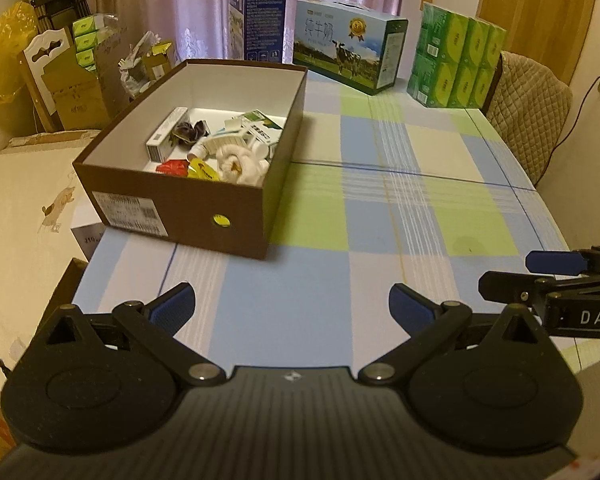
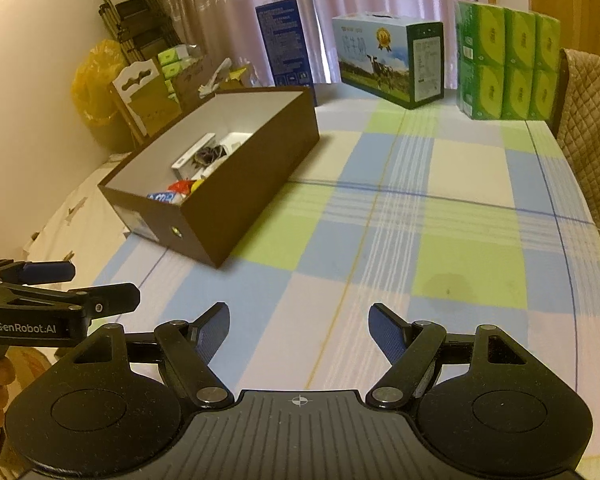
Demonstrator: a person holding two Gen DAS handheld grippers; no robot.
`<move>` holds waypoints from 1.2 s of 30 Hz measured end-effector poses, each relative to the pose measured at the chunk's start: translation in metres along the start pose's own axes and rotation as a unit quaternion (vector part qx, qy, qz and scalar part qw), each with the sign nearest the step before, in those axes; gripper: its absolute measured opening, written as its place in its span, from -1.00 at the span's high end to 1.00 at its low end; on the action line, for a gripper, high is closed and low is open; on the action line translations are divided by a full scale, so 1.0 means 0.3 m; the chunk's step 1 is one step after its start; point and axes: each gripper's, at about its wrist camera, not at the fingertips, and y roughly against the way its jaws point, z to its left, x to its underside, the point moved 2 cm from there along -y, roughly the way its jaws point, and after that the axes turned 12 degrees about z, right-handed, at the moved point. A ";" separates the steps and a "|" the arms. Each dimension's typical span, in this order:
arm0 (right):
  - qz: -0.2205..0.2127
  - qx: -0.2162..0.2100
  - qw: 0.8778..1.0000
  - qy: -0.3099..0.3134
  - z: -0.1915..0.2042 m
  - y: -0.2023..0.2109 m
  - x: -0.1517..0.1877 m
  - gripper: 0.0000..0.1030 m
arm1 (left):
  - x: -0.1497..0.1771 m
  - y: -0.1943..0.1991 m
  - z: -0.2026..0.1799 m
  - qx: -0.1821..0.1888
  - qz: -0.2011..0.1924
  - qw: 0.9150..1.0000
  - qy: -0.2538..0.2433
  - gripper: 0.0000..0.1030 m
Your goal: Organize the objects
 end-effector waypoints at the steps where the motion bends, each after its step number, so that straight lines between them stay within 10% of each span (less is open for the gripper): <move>1: 0.001 0.000 1.000 0.000 -0.002 0.005 0.011 -0.43 | 0.010 0.004 -0.008 0.001 0.001 1.000 0.000 -0.98; 36: 0.020 0.016 0.999 -0.029 -0.087 0.081 0.211 -0.43 | 0.157 0.000 -0.147 0.015 0.028 0.999 -0.019 -0.98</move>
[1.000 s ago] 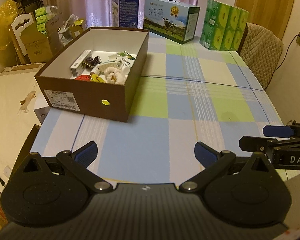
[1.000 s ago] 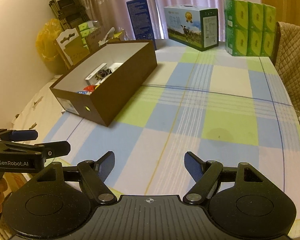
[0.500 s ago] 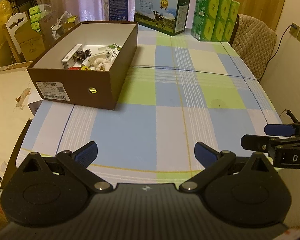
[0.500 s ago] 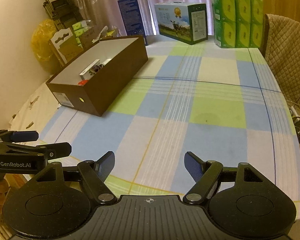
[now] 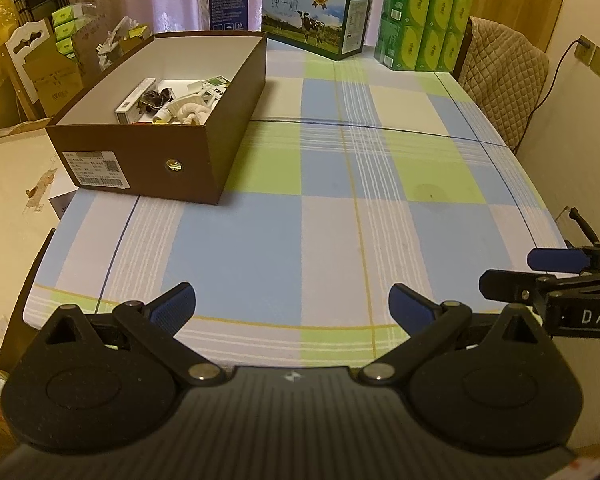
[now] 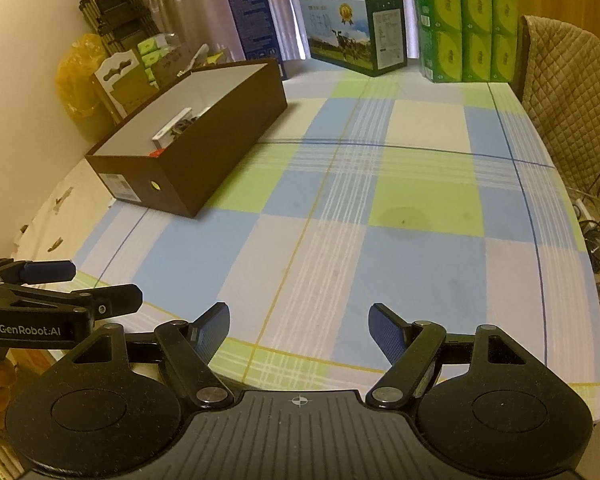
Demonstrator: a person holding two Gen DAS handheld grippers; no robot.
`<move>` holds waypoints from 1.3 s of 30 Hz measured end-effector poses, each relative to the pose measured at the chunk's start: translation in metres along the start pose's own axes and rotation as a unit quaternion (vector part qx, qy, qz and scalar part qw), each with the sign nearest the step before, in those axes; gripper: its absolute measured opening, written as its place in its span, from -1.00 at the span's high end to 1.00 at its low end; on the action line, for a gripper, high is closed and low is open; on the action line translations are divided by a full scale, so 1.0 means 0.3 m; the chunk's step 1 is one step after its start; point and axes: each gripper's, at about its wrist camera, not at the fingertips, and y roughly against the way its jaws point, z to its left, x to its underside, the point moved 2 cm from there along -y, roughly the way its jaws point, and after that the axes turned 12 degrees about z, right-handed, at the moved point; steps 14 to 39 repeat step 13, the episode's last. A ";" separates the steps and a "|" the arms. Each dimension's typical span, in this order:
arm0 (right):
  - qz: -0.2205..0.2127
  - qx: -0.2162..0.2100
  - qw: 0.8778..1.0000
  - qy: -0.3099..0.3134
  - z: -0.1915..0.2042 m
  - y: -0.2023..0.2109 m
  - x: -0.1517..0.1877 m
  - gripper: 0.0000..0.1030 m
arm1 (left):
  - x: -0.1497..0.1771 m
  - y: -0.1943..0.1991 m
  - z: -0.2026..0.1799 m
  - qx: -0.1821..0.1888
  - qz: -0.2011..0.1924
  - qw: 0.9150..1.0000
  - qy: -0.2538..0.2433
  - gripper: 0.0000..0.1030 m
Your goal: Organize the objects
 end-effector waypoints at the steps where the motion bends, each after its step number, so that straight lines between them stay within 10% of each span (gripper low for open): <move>1: 0.001 0.001 1.000 -0.001 -0.002 -0.001 0.002 -0.43 | -0.001 -0.001 -0.001 0.000 0.000 1.000 0.000 -0.98; 39: 0.007 0.005 1.000 -0.008 -0.024 -0.020 -0.005 -0.43 | -0.019 -0.008 -0.013 0.000 -0.002 1.000 -0.003 -0.97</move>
